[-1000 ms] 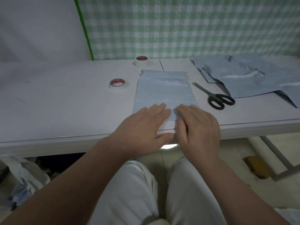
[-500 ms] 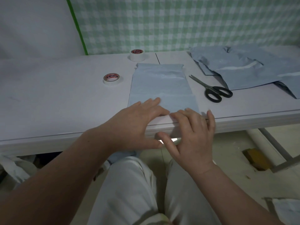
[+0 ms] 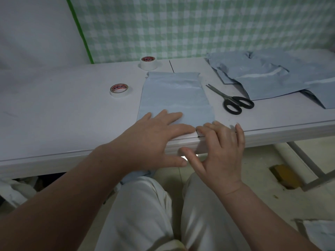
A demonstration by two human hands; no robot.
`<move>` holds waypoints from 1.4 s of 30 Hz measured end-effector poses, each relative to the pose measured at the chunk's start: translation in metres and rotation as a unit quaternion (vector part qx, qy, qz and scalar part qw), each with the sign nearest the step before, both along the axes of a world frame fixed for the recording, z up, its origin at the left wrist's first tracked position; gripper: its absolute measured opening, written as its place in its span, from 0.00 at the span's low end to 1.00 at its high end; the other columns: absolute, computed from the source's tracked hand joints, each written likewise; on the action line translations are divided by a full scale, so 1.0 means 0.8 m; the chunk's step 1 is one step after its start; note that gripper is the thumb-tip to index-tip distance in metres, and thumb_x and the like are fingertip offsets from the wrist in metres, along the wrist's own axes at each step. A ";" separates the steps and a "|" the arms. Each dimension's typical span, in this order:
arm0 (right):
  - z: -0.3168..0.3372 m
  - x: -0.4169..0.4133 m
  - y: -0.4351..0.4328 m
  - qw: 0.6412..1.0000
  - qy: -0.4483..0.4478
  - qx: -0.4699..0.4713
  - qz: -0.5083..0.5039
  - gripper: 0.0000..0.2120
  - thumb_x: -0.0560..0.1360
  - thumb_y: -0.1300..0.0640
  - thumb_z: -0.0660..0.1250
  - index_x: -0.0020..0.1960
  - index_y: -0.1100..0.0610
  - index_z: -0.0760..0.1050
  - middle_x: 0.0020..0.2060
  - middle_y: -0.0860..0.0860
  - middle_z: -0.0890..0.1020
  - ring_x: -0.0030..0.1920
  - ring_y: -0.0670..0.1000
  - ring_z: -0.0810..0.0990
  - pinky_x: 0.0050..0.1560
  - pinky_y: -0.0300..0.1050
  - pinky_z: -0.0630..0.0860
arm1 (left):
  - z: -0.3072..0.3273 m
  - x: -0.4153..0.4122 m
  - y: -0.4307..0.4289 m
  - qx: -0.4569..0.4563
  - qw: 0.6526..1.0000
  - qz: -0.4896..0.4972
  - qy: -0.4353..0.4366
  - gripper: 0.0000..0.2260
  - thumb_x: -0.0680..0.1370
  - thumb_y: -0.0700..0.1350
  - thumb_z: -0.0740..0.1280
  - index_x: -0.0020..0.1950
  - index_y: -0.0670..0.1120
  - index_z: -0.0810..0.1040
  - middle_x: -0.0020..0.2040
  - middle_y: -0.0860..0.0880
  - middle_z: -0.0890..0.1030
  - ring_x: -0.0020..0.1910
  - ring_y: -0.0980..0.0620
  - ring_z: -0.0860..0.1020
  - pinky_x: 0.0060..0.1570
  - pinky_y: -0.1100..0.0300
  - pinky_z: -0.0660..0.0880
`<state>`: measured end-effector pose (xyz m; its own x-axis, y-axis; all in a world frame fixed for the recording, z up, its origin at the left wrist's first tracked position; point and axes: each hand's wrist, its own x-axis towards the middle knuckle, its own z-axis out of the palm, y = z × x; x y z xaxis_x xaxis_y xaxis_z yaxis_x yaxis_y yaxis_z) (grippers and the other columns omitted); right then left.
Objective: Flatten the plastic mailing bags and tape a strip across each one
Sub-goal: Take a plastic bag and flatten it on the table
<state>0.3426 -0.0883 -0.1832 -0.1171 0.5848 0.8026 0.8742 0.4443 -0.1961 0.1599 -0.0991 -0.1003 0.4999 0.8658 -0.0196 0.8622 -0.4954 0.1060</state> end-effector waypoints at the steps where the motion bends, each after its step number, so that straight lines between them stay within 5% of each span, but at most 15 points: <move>1: 0.000 0.000 0.000 1.000 -0.001 -0.002 0.000 0.25 0.71 0.34 0.63 0.52 0.55 0.79 0.50 0.52 0.80 0.58 0.52 0.75 0.70 0.56 0.57 | 0.001 0.002 0.001 0.008 1.000 -0.004 -0.013 0.35 0.65 0.74 0.50 0.72 0.66 0.55 0.77 0.54 0.54 0.75 0.53 0.53 0.70 0.51 0.53; 8: 0.000 0.000 -0.003 1.000 -0.006 -0.017 -0.005 0.24 0.71 0.35 0.64 0.53 0.55 0.78 0.51 0.52 0.79 0.59 0.53 0.75 0.70 0.57 0.57 | 0.001 -0.007 0.006 -0.040 0.997 0.014 -0.072 0.34 0.67 0.71 0.58 0.71 0.62 0.64 0.76 0.64 0.55 0.75 0.61 0.48 0.70 0.60 0.45; 13: 0.001 -0.001 -0.005 1.000 0.000 -0.022 -0.004 0.23 0.71 0.38 0.65 0.53 0.55 0.77 0.52 0.52 0.79 0.59 0.53 0.74 0.70 0.57 0.56 | 0.001 -0.023 0.001 -0.044 0.992 0.036 -0.112 0.35 0.65 0.73 0.57 0.69 0.60 0.67 0.72 0.66 0.62 0.74 0.63 0.53 0.69 0.63 0.48; 17: 0.003 -0.001 -0.007 0.999 -0.002 -0.033 -0.002 0.22 0.72 0.38 0.63 0.54 0.55 0.77 0.52 0.52 0.78 0.60 0.53 0.73 0.71 0.57 0.55 | 0.002 -0.033 -0.006 -0.031 0.990 0.065 -0.123 0.31 0.66 0.69 0.59 0.67 0.60 0.70 0.71 0.66 0.64 0.73 0.63 0.57 0.68 0.62 0.55; 21: 0.005 -0.002 -0.010 0.999 -0.003 -0.042 -0.005 0.22 0.72 0.38 0.63 0.55 0.55 0.76 0.53 0.52 0.78 0.61 0.53 0.72 0.71 0.58 0.55 | -0.002 -0.048 -0.013 -0.021 0.986 0.083 -0.145 0.31 0.66 0.72 0.56 0.64 0.60 0.72 0.69 0.70 0.64 0.72 0.62 0.61 0.69 0.62 0.51; 28: 0.007 -0.004 -0.014 0.998 0.008 -0.058 -0.007 0.23 0.72 0.38 0.62 0.55 0.55 0.77 0.53 0.52 0.78 0.61 0.52 0.72 0.71 0.57 0.53 | 0.000 -0.072 -0.027 -0.011 0.980 0.124 -0.156 0.19 0.74 0.59 0.66 0.63 0.59 0.72 0.67 0.70 0.61 0.74 0.61 0.57 0.74 0.55 0.49; 42: 0.028 -0.053 -0.040 0.991 0.006 -0.136 -0.016 0.22 0.74 0.40 0.57 0.58 0.53 0.76 0.61 0.54 0.74 0.67 0.56 0.68 0.72 0.59 0.47 | -0.006 -0.086 -0.041 0.000 0.962 0.154 -0.227 0.15 0.72 0.59 0.70 0.55 0.60 0.72 0.68 0.66 0.66 0.75 0.60 0.50 0.74 0.54 0.47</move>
<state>0.3003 -0.1200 -0.1605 -0.0877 0.7825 0.6164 0.8838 0.3467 -0.3143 0.0908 -0.1318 -0.1049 0.1775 0.9741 0.1404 0.8332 -0.2247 0.5053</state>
